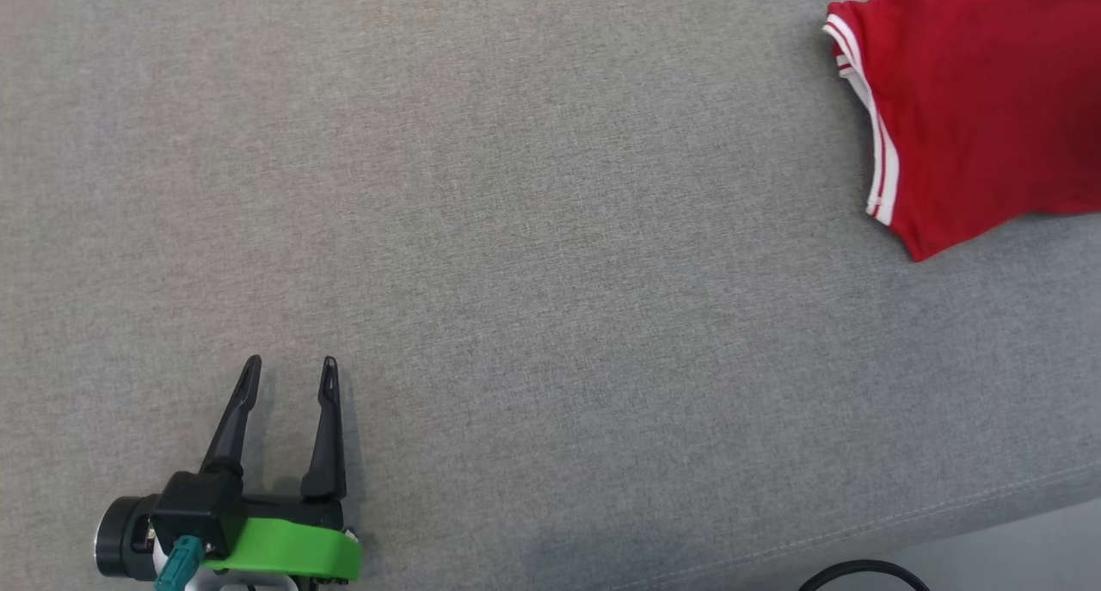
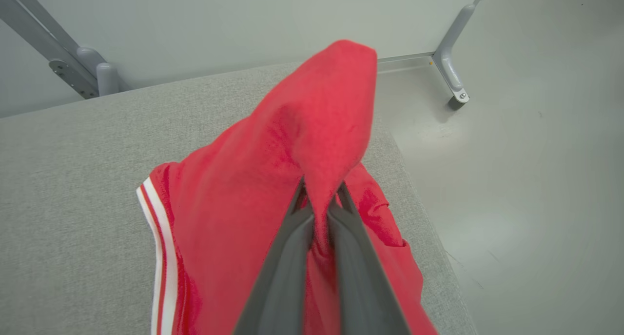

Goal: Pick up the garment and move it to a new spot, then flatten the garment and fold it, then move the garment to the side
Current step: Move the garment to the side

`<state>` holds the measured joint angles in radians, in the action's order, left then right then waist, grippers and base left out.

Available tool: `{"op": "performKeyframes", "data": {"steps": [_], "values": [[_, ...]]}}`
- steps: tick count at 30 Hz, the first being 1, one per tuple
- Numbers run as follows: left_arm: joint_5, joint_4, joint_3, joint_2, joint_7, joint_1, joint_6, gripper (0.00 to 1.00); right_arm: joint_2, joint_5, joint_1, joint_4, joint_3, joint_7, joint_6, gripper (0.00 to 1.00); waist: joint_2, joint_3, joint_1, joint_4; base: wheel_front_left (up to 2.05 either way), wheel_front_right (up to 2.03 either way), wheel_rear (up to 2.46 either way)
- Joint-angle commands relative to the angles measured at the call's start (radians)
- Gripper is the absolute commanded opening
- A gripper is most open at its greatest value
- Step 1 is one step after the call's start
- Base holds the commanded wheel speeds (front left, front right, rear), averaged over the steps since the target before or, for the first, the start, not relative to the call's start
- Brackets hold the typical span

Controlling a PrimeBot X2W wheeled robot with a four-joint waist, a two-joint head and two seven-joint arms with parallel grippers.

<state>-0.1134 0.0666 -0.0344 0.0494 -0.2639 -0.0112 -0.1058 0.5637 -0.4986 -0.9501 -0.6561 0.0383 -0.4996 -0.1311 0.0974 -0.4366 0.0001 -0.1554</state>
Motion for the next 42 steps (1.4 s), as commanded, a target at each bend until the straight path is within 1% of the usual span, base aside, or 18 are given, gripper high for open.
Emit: {"op": "performKeyframes", "data": {"steps": [1,2,3,4,5,9,11,14,18,20,23,26,28,32,33,36,40,42], "values": [[-0.004,-0.002,-0.001,0.002,0.0,-0.004,0.0,1.0,0.02,0.041,-0.009,-0.019,-0.023,0.002,0.001,0.0,0.0001,0.003,-0.0001,0.021,0.0,0.0,0.0],[-0.005,-0.002,-0.003,0.002,0.0,-0.005,0.003,1.0,0.028,0.069,-0.008,-0.031,-0.04,0.013,0.001,0.18,0.0001,0.004,-0.0001,0.025,0.0,0.0,0.0],[-0.005,-0.002,-0.003,0.002,0.0,-0.005,0.003,1.0,0.028,0.069,-0.008,-0.031,-0.04,0.013,0.001,0.18,0.0001,0.004,-0.0001,0.025,0.0,0.0,0.0],[-0.006,-0.001,-0.006,0.002,0.0,-0.005,0.004,1.0,0.031,0.094,-0.005,-0.046,-0.06,0.028,0.001,0.92,0.0001,0.006,-0.0001,0.03,0.0,0.0,0.0],[-0.007,0.0,-0.008,0.002,0.0,-0.005,0.005,1.0,0.031,0.124,0.001,-0.065,-0.084,0.043,0.001,1.0,0.0001,0.007,-0.0001,0.033,0.0,0.0,0.0],[-0.019,0.008,-0.018,0.002,0.0,-0.011,0.011,1.0,0.027,0.259,0.044,-0.112,-0.148,0.122,0.001,1.0,0.0001,0.019,-0.0001,0.045,0.0,0.0,0.0],[-0.022,0.012,-0.016,0.002,0.0,-0.017,0.018,1.0,0.0,0.315,0.065,-0.111,-0.173,0.181,0.001,1.0,0.0001,0.03,-0.0001,0.047,0.0,0.0,0.0],[-0.029,0.017,-0.017,0.002,0.0,-0.029,0.023,1.0,-0.047,0.354,0.1,-0.077,-0.206,0.294,0.001,1.0,0.0001,0.055,-0.0001,0.05,0.0,0.0,0.0],[-0.048,0.022,-0.013,0.002,0.0,-0.055,0.035,1.0,-0.111,0.351,0.18,0.009,-0.182,0.455,0.001,1.0,0.0001,0.11,-0.0001,0.053,0.0,0.0,0.0],[-0.068,0.024,-0.003,0.003,0.0,-0.069,0.047,1.0,-0.153,0.316,0.232,0.068,-0.162,0.522,0.001,1.0,0.0001,0.146,-0.0001,0.055,0.0,0.0,0.0],[-0.097,0.016,0.002,0.002,0.0,-0.086,0.056,1.0,-0.193,0.25,0.342,0.167,-0.129,0.602,0.001,1.0,0.0001,0.202,-0.0001,0.067,0.0,0.0,0.0],[-0.11,0.022,-0.001,0.002,0.0,-0.102,0.051,1.0,-0.227,0.221,0.489,0.255,-0.097,0.652,0.001,1.0,0.0001,0.25,-0.0001,0.089,0.0,0.0,0.0],[-0.11,0.024,-0.006,0.002,0.0,-0.11,0.053,1.0,-0.252,0.238,0.583,0.301,-0.091,0.685,0.001,1.0,0.0001,0.28,-0.0001,0.105,0.0,0.0,0.0],[-0.117,0.049,-0.007,0.002,0.0,-0.127,0.069,1.0,-0.348,0.271,0.747,0.355,-0.11,0.732,0.001,1.0,0.0001,0.331,-0.0001,0.125,0.0,0.0,0.0],[-0.111,0.053,-0.008,0.002,0.0,-0.127,0.069,1.0,-0.38,0.279,0.775,0.36,-0.12,0.739,0.001,1.0,0.0001,0.335,-0.0001,0.128,0.0,0.0,0.0],[-0.108,0.069,-0.011,0.003,0.0,-0.123,0.067,1.0,-0.438,0.334,0.842,0.372,-0.119,0.757,0.001,1.0,0.0001,0.345,-0.0001,0.143,0.0,0.0,0.0],[-0.112,0.105,-0.011,0.002,0.0,-0.109,0.058,1.0,-0.477,0.43,0.902,0.392,-0.11,0.764,0.001,1.0,0.0001,0.362,-0.0001,0.165,0.0,0.0,0.0],[-0.118,0.125,-0.005,0.002,0.0,-0.102,0.057,1.0,-0.486,0.454,0.93,0.418,-0.107,0.765,0.001,1.0,0.0001,0.37,-0.0001,0.174,0.0,0.0,0.0]]}}
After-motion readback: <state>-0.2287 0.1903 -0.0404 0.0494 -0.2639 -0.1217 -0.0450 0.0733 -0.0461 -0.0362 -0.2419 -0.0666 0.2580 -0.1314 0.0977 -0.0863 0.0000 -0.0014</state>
